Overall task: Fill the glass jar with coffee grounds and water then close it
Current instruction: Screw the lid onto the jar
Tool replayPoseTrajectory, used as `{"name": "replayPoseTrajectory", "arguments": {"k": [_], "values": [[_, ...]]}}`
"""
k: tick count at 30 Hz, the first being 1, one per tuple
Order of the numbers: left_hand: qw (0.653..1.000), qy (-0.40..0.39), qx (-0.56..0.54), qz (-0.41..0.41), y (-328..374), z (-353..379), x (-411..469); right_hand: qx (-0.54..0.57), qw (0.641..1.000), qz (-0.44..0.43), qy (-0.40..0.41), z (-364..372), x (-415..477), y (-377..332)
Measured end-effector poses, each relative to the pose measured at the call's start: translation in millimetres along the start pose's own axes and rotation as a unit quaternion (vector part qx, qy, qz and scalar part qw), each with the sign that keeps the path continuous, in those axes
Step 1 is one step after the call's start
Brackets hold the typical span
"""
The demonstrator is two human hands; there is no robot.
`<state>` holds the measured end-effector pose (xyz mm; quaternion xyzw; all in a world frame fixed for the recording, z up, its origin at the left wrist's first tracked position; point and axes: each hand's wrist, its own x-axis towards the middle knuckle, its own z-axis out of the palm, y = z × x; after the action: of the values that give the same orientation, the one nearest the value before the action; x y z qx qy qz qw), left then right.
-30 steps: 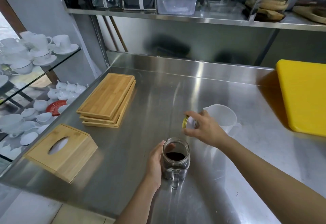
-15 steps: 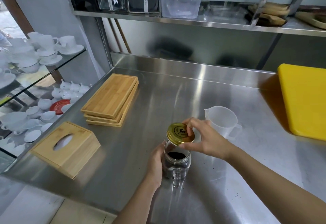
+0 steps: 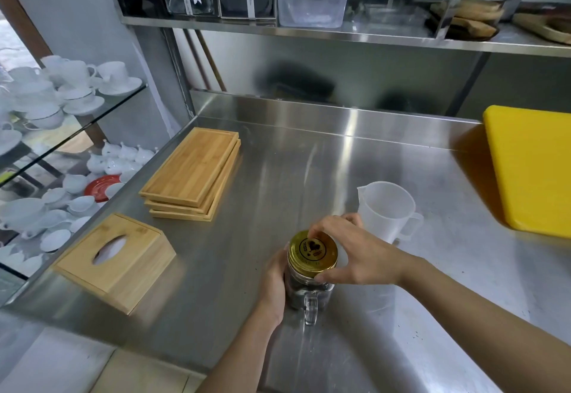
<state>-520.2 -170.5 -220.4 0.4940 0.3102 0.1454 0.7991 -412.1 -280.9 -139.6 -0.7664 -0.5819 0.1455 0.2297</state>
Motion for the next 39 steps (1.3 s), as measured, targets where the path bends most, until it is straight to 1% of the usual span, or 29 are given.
{"name": "replayPoseTrajectory", "arguments": {"k": [4,8,12,14,16,18,20,22,25,27,30,32,36,39], "values": [[1.000,-0.010,0.006,-0.008,1.5,-3.1,-0.4,-0.032,0.999,-0.015,-0.029,-2.5,3.2,-4.0],[0.999,-0.002,0.044,0.009,0.6,-10.5,2.9,-0.055,0.997,-0.011,-0.051,-4.4,4.7,-5.8],[0.998,-0.042,-0.012,0.040,1.4,-23.0,-4.8,-0.057,0.997,-0.014,-0.053,-4.3,4.7,-4.8],[0.996,-0.054,-0.010,0.066,2.3,-30.6,-9.5,-0.058,0.997,-0.016,-0.058,-3.7,5.4,-4.2],[0.991,-0.084,0.040,0.096,4.7,-35.2,-14.0,-0.061,0.996,-0.017,-0.064,-3.1,6.7,-4.5],[0.981,-0.134,0.095,0.104,5.3,-36.4,-18.3,-0.067,0.995,-0.021,-0.065,-3.9,8.0,-5.4],[0.968,-0.188,0.140,0.088,6.0,-32.7,-22.9,-0.086,0.994,-0.030,-0.067,-5.4,9.1,-7.6],[0.955,-0.212,0.194,0.078,5.0,-28.7,-26.5,-0.111,0.990,-0.040,-0.072,-6.7,10.4,-9.9],[0.937,-0.175,0.291,0.088,2.3,-24.6,-27.2,-0.132,0.986,-0.048,-0.088,-7.2,12.9,-11.7],[0.931,-0.157,0.318,0.091,0.7,-23.4,-26.9,-0.134,0.985,-0.049,-0.100,-7.1,14.9,-12.2],[0.932,-0.151,0.316,0.096,-0.6,-24.6,-26.0,-0.132,0.985,-0.041,-0.107,-6.9,16.5,-12.5],[0.934,-0.150,0.311,0.093,-0.4,-26.4,-25.5,-0.145,0.984,-0.033,-0.097,-6.2,16.4,-13.5],[0.939,-0.149,0.298,0.084,-0.8,-27.9,-23.8,-0.221,0.973,-0.009,-0.063,-4.5,14.9,-17.6],[0.942,-0.147,0.289,0.082,-0.2,-27.5,-22.7,-0.265,0.962,0.028,-0.066,-4.5,13.9,-19.6]]}}
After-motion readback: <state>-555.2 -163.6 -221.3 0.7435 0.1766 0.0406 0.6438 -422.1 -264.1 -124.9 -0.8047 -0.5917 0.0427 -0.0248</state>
